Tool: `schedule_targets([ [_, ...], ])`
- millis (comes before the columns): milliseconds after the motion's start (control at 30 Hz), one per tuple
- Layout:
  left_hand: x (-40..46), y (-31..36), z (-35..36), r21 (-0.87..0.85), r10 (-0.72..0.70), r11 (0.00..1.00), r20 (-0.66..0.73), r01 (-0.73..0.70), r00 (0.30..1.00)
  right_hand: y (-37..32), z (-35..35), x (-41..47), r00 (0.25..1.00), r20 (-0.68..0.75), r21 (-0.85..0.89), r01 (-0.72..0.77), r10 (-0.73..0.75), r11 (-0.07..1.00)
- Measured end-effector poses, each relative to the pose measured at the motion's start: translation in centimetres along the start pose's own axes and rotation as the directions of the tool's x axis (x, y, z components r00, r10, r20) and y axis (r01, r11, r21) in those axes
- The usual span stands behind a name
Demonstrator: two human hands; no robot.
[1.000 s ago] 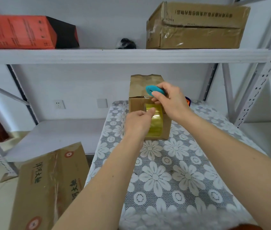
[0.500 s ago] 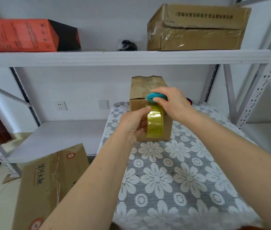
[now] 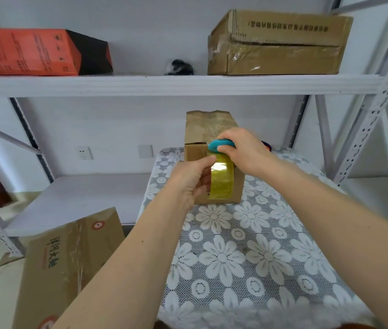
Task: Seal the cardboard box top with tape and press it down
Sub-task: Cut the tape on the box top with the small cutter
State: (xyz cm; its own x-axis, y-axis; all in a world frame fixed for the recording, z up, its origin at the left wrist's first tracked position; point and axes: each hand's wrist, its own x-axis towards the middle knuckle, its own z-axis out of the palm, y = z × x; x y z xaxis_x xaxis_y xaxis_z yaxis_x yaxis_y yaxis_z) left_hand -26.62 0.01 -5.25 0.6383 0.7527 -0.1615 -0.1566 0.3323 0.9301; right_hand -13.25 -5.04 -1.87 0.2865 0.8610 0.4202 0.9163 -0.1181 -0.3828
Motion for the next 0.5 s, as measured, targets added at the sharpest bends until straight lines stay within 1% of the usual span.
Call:
schedule_targets([
  [167, -0.01, -0.24, -0.19, 0.047, 0.021, 0.999, 0.022, -0.022, 1.0, -0.14, -0.19, -0.15, 0.995, -0.064, -0.049, 0.076, -0.079, 0.996],
  [367, 0.1, -0.56, -0.28, 0.067, 0.029, 0.997, 0.026, -0.031, 0.999, -0.02, -0.25, 0.03, 0.984, -0.009, -0.115, 0.176, -0.178, 0.978],
  [500, -0.04, -0.8, -0.45, 0.06, 0.032, 0.998, 0.039, -0.035, 0.999, 0.19, -0.15, 0.36, 0.982, 0.002, -0.127, 0.19, -0.191, 0.974],
])
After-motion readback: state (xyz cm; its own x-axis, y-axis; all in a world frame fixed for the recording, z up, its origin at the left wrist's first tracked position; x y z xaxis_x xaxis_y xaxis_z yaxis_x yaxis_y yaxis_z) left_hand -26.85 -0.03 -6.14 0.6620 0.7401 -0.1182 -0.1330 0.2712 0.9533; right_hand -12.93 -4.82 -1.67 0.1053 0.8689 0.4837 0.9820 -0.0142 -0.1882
